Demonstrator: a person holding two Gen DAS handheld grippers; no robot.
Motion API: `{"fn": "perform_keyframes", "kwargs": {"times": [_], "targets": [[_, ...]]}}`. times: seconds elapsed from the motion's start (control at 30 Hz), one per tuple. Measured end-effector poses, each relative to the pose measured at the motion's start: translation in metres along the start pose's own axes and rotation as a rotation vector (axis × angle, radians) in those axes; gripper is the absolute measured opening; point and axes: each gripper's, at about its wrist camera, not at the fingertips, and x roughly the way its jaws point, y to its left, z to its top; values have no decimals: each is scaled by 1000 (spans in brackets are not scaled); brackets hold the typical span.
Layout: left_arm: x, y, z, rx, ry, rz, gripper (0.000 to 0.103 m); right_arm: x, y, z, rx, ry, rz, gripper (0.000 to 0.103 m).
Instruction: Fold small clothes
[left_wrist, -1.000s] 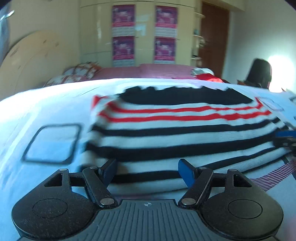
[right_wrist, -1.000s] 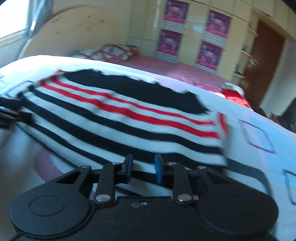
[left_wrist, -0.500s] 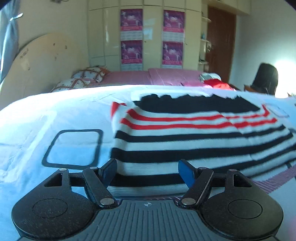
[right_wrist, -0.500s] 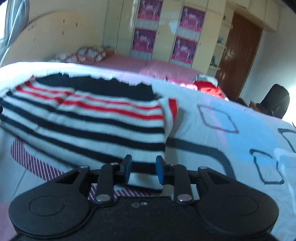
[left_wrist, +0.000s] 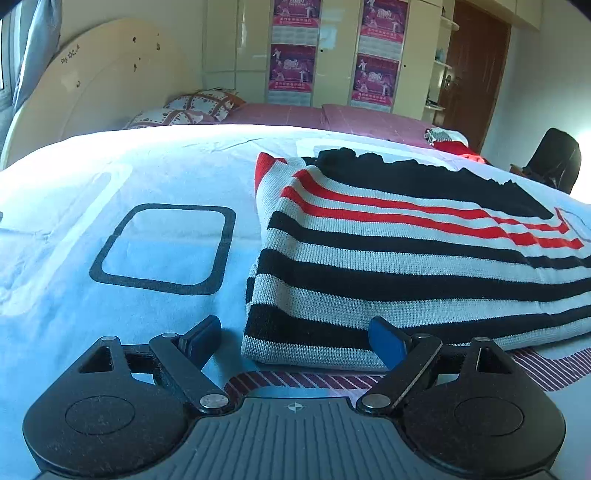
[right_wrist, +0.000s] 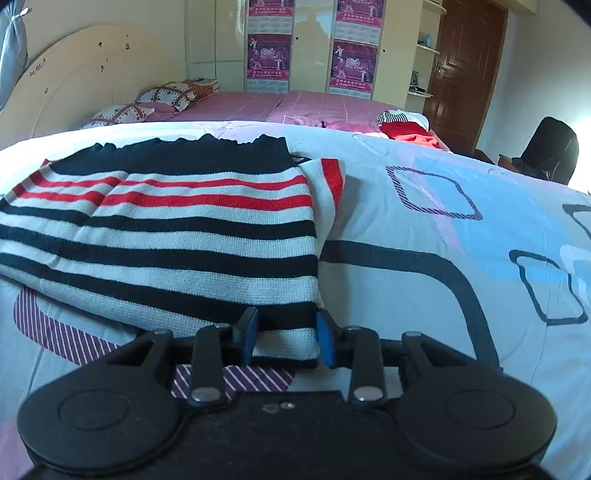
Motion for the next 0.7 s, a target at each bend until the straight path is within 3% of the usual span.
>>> {"fn": "perform_keyframes", "kwargs": {"times": [0.37, 0.47, 0.6, 0.7], "targets": [[-11, 6, 0, -12, 23, 33, 87, 2, -4, 0, 35, 31, -8, 46], [-29, 20, 0, -78, -2, 31, 86, -18, 0, 3, 50, -23, -12, 46], [-50, 54, -17, -409, -20, -240, 86, -45, 10, 4, 82, -78, -19, 45], [-36, 64, -37, -631, 37, -433, 56, -61, 22, 2, 111, -106, 12, 39]]}}
